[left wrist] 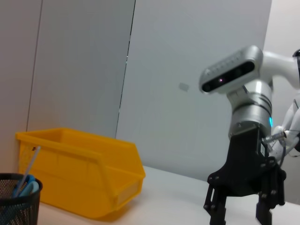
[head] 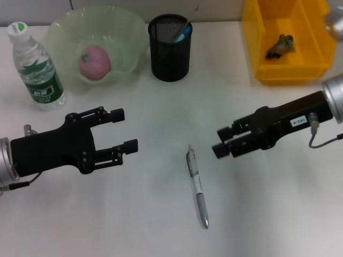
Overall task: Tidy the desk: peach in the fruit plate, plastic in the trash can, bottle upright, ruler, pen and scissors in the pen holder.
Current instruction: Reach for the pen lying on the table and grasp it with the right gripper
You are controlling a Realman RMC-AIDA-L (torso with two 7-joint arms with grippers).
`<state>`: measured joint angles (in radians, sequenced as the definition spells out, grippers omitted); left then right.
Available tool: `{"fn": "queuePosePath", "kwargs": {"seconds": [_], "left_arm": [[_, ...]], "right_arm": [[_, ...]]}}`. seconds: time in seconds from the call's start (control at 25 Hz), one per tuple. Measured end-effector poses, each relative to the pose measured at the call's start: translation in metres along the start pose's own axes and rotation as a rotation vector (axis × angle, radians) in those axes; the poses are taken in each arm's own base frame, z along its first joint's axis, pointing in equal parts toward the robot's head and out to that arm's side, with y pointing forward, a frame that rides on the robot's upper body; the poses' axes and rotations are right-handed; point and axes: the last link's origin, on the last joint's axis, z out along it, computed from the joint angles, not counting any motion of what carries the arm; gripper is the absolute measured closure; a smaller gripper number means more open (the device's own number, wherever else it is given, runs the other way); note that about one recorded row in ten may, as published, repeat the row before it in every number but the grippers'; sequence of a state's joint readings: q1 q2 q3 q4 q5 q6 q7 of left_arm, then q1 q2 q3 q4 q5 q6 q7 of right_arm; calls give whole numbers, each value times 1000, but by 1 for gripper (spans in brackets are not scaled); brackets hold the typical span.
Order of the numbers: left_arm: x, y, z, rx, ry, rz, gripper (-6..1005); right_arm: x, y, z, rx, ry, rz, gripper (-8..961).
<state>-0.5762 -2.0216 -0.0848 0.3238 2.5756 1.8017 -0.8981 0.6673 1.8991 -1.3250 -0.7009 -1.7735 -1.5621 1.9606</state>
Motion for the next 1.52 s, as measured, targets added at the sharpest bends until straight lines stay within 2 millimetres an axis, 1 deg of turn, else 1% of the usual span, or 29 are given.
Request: {"fn": "queuePosePath", "kwargs": {"seconds": [0.04, 0.08, 0.12, 0.16, 0.2, 0.24, 0.28, 0.32, 0.36, 0.4, 0.44, 0.48, 0.56, 0.6, 0.68, 0.72, 0.76, 0.84, 0.96, 1.0, 1.04, 1.08, 1.16, 1.36, 1.52], "left_arm": [[0, 0, 0, 0, 0, 0, 235], [-2, 1, 0, 1, -6, 8, 235], [-2, 1, 0, 1, -6, 8, 235], [-5, 3, -2, 1, -14, 17, 235], [-5, 3, -2, 1, -14, 17, 235], [-6, 3, -3, 7, -17, 17, 235], [-6, 3, -3, 7, -17, 17, 236], [-6, 3, -3, 7, -17, 17, 236], [-7, 2, -5, 15, -22, 17, 236], [-7, 2, -5, 15, -22, 17, 236], [-7, 2, -5, 15, -22, 17, 236], [-10, 2, -5, 28, -30, 14, 236], [-11, 2, -4, 29, -35, 17, 236], [-11, 2, -4, 29, -35, 17, 236], [-12, 3, -4, 28, -40, 20, 236], [-12, 3, -4, 28, -40, 20, 236], [-15, 5, -7, 6, -69, -3, 236], [-15, 6, -8, -8, -77, -15, 236], [-14, 8, -11, -24, -82, -22, 236], [-14, 8, -11, -24, -82, -22, 236], [-14, 8, -12, -23, -81, -23, 236], [-14, 9, -12, -22, -79, -23, 236], [-15, 9, -11, -22, -77, -24, 236], [-15, 9, -10, -26, -76, -24, 236], [-15, 9, -9, -27, -77, -24, 236]], "right_arm": [[-10, 3, 6, 33, 101, -16, 344], [-10, 3, 6, 33, 101, -16, 345], [-15, 5, 10, 49, 149, -28, 346], [-24, 9, 18, 74, 226, -49, 347], [-24, 9, 18, 74, 226, -49, 348], [-32, 13, 28, 99, 305, -74, 349], [-35, 14, 32, 108, 334, -83, 350], [-35, 14, 32, 108, 334, -83, 352], [-40, 18, 42, 130, 396, -106, 353], [-40, 18, 42, 130, 396, -106, 354], [-44, 20, 51, 152, 441, -130, 355], [-44, 20, 51, 152, 441, -130, 356], [-50, 22, 62, 180, 488, -169, 358], [-50, 22, 62, 180, 488, -169, 359], [-53, 23, 74, 205, 531, -190, 361], [-53, 23, 74, 205, 531, -190, 363], [-54, 23, 81, 224, 552, -203, 364], [-54, 23, 84, 230, 561, -208, 366], [-54, 26, 98, 256, 601, -215, 369], [-54, 26, 98, 256, 601, -215, 370], [-53, 27, 104, 261, 609, -211, 371], [-53, 27, 104, 261, 609, -211, 373], [-53, 31, 112, 275, 623, -205, 375], [-51, 32, 121, 316, 655, -214, 380], [-50, 33, 124, 327, 666, -221, 385]]}}
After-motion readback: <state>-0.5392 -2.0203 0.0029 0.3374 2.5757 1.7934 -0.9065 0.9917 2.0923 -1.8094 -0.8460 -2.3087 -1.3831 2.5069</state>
